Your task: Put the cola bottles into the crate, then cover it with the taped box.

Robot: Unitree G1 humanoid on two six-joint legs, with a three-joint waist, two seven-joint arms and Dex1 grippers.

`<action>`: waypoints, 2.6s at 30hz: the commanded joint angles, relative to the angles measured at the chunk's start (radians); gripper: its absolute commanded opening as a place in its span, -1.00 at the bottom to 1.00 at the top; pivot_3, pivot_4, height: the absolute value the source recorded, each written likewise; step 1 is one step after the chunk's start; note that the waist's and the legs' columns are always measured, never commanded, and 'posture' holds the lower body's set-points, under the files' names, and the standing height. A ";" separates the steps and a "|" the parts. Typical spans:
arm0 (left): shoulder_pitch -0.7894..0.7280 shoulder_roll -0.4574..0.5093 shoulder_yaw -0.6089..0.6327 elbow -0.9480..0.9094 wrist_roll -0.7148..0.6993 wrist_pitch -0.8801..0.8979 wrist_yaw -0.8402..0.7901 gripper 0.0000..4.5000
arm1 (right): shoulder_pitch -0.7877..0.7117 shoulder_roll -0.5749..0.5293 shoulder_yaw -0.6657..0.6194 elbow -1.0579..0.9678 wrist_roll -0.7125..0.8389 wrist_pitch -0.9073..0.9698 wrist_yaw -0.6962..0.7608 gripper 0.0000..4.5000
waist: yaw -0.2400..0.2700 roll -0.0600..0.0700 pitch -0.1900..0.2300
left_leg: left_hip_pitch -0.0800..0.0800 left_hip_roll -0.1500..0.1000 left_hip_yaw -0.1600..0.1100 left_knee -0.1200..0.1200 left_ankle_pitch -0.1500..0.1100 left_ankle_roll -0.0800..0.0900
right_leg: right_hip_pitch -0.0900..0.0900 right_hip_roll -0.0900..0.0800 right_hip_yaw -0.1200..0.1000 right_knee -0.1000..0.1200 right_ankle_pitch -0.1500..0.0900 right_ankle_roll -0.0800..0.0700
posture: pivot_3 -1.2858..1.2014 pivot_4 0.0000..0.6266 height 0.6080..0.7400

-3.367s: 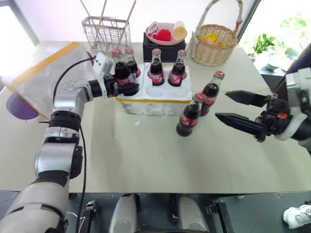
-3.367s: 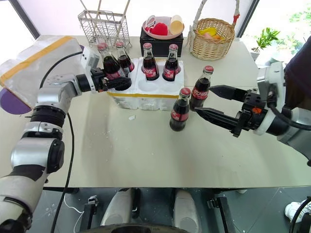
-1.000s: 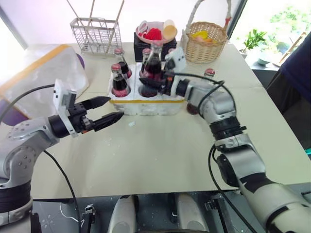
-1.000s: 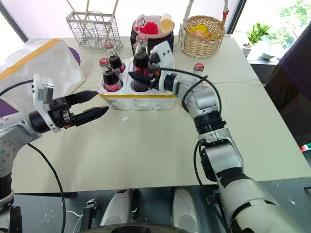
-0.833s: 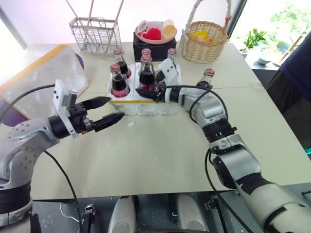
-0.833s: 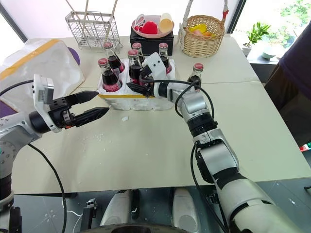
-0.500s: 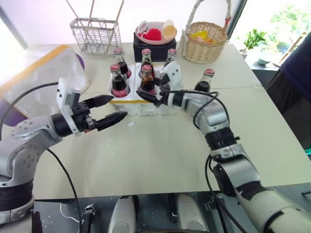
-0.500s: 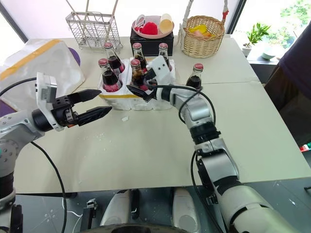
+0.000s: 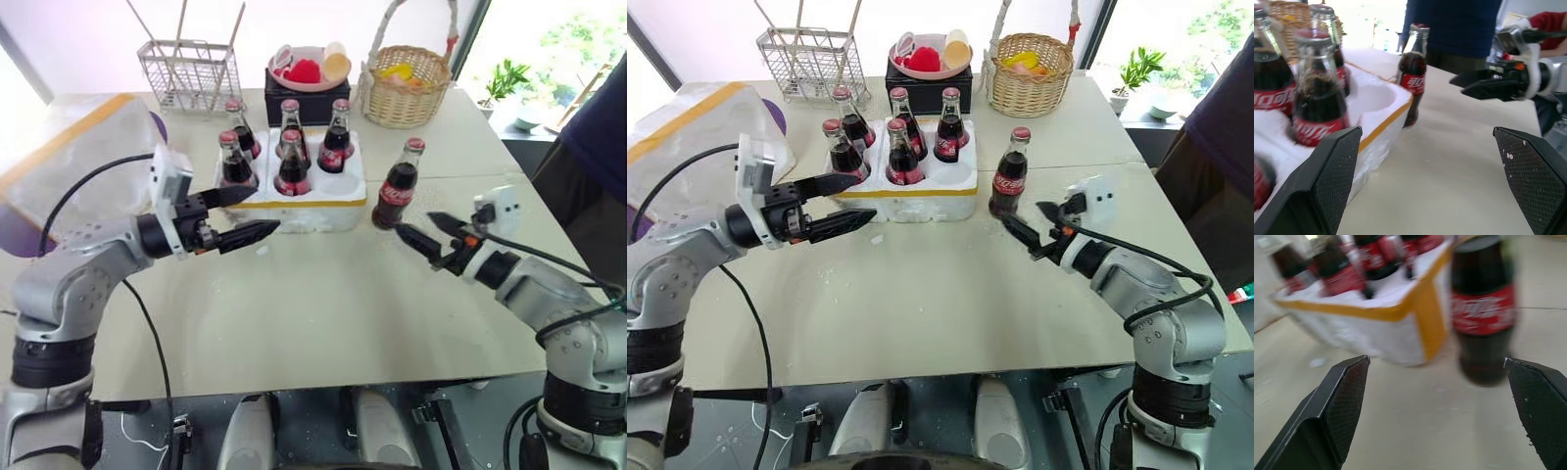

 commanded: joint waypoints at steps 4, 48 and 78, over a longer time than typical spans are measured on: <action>-0.072 -0.017 -0.032 0.021 0.019 -0.028 -0.047 1.00 | -0.069 0.002 0.061 0.102 -0.076 -0.140 -0.009 0.98 | 0.000 0.000 0.000 | -0.001 0.000 0.000 -0.001 0.000 0.000 | 0.000 0.000 0.000 0.000 0.000 0.001 | 0.03 -0.52 1.00; 0.027 -0.022 0.034 -0.082 0.030 -0.035 0.045 1.00 | -0.612 0.138 0.302 0.634 -0.182 -0.477 0.218 0.26 | 0.000 0.004 0.003 | -0.003 0.001 -0.001 -0.002 0.000 0.000 | -0.003 0.002 0.000 0.001 0.002 0.005 | 0.03 -0.52 1.00; 0.380 0.867 0.467 0.825 0.401 -0.368 -0.636 1.00 | -0.436 -0.439 0.048 0.254 0.061 -0.081 0.578 0.98 | -0.002 0.003 0.005 | -0.001 0.002 0.003 -0.006 0.000 -0.002 | -0.006 -0.002 -0.003 -0.002 -0.005 -0.005 | 0.03 -0.52 1.00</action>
